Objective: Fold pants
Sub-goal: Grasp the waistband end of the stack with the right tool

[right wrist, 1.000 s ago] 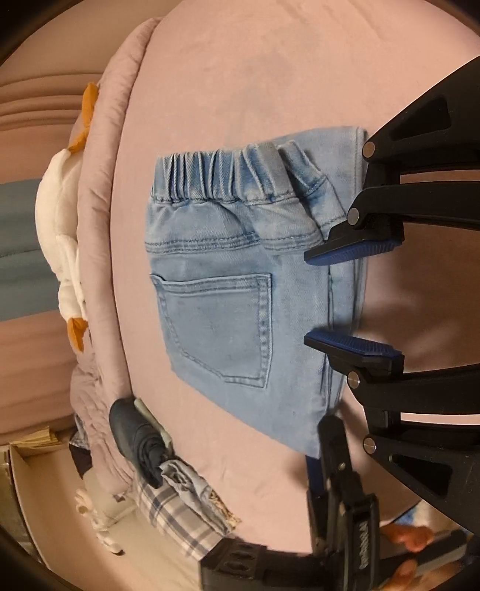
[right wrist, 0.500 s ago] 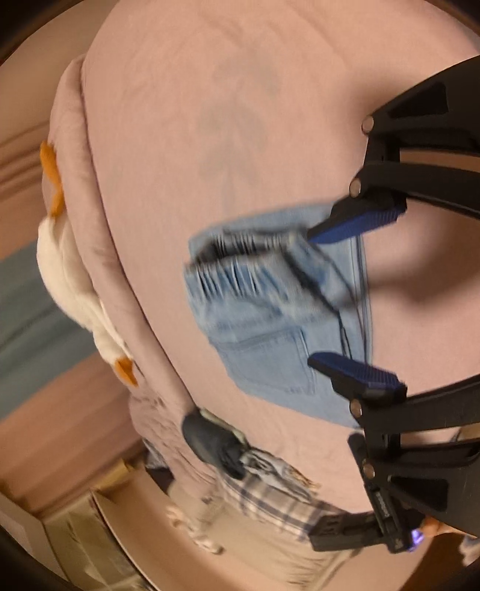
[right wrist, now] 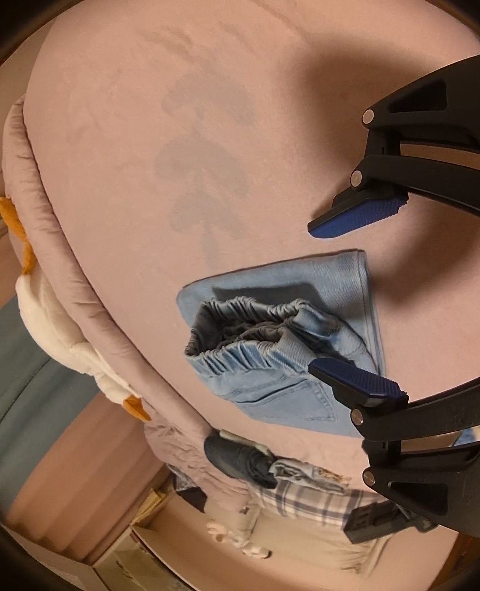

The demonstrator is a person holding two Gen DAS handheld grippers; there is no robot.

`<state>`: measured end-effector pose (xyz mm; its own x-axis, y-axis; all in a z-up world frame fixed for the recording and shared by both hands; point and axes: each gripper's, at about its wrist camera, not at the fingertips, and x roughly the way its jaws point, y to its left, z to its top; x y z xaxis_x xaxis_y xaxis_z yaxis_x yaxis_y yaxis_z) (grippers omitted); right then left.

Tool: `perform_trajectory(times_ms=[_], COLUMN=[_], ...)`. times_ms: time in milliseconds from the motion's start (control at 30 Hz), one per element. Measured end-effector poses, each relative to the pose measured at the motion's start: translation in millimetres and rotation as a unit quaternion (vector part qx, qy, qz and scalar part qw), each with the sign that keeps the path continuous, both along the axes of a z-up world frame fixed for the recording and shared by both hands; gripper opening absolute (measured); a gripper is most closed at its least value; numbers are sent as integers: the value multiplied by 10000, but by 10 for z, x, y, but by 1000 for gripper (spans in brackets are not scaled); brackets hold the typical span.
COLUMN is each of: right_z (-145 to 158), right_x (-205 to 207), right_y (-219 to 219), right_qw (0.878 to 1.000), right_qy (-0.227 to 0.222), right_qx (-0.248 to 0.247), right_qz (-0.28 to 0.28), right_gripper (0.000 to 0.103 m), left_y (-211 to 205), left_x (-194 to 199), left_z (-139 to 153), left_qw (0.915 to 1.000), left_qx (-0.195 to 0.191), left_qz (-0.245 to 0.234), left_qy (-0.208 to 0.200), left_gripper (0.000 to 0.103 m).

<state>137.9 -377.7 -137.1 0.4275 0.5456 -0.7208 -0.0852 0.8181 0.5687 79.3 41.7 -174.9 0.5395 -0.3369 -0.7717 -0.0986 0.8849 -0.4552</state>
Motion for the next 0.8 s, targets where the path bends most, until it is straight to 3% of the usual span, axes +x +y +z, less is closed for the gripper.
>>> perform_trajectory(times_ms=[400, 800], right_z=[11, 0], right_x=[115, 249], right_y=[5, 26], right_qw=[9999, 9995], right_qy=[40, 183], right_qx=[-59, 248], right_qz=[75, 15], right_gripper=[69, 70], left_y=[-15, -27], left_x=[115, 225], left_z=[-18, 3], left_qw=[9999, 9996], left_qx=[-94, -230], left_qz=[-68, -118], left_qy=[-17, 73], left_gripper=[66, 66])
